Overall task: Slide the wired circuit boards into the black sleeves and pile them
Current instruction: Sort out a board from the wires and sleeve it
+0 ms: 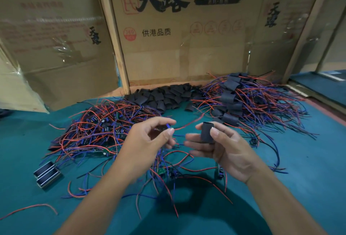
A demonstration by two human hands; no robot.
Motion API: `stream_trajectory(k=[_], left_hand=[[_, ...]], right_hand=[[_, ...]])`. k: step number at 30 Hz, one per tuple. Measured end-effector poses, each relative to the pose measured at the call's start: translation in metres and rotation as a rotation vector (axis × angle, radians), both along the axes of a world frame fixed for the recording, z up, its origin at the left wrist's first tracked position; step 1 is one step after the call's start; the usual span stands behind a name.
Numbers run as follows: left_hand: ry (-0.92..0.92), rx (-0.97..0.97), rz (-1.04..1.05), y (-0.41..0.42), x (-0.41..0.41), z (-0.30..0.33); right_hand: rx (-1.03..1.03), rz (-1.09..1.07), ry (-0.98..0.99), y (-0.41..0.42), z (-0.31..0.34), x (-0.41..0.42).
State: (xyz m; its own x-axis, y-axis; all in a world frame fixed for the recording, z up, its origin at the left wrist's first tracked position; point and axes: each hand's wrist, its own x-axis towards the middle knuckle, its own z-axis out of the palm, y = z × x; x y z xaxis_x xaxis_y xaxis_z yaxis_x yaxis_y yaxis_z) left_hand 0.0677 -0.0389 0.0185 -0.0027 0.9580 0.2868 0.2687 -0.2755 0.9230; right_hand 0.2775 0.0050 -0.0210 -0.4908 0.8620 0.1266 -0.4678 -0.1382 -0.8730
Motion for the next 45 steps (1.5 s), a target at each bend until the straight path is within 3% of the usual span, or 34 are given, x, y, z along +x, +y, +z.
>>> stream_trajectory(k=[4, 10, 22, 26, 28, 31, 33, 40, 45], left_hand=[[0.059, -0.057, -0.067, -0.002, 0.001, -0.01], [0.246, 0.01, -0.107, -0.005, -0.007, -0.01], [0.22, -0.113, -0.214, -0.007, -0.022, -0.012], [0.221, -0.113, -0.223, -0.006, -0.032, -0.01], [0.236, -0.09, -0.217, -0.006, -0.035, -0.009], [0.255, -0.026, -0.206, -0.006, -0.037, -0.008], [0.261, -0.015, -0.213, -0.006, -0.037, -0.008], [0.294, -0.021, -0.256, -0.006, -0.037, -0.011], [0.302, -0.021, -0.267, -0.007, -0.038, -0.01]], right_hand=[[0.049, -0.058, 0.129, 0.0, -0.004, -0.014], [0.069, -0.175, 0.052, 0.006, -0.005, -0.008], [0.261, -0.139, -0.084, 0.004, -0.014, -0.014], [0.254, -0.232, -0.07, 0.014, -0.012, 0.005], [0.343, -0.352, -0.194, 0.018, -0.01, 0.016], [0.643, -0.581, -0.692, 0.023, -0.012, 0.028], [0.752, -0.614, -0.819, 0.024, -0.016, 0.027], [0.883, -0.591, -0.735, 0.018, -0.016, 0.014], [0.838, -0.504, -0.686, 0.018, -0.019, 0.012]])
